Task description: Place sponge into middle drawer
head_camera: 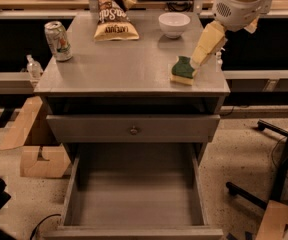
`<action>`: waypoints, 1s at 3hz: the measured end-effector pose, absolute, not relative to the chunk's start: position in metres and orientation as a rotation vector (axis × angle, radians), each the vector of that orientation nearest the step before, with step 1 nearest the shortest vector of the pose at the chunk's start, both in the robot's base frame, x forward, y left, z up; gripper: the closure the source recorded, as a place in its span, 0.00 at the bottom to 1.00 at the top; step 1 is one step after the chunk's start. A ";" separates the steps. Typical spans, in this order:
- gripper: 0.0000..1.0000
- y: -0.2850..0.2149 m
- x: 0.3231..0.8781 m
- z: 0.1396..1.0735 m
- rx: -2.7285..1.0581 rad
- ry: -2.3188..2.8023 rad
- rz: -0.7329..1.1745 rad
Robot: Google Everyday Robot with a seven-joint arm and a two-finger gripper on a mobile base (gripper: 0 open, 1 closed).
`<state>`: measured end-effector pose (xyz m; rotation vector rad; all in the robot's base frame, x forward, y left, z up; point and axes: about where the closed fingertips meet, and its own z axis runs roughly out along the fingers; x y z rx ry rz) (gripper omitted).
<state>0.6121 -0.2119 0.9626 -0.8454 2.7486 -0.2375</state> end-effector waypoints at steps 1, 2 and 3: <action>0.00 -0.209 0.616 0.963 -0.818 2.736 -0.225; 0.00 -0.196 0.637 0.950 -0.758 2.775 -0.148; 0.00 -0.188 0.676 0.926 -0.384 2.907 -0.105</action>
Offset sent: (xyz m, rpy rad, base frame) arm 0.0537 0.0334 -0.0311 0.2046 0.0785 -0.3310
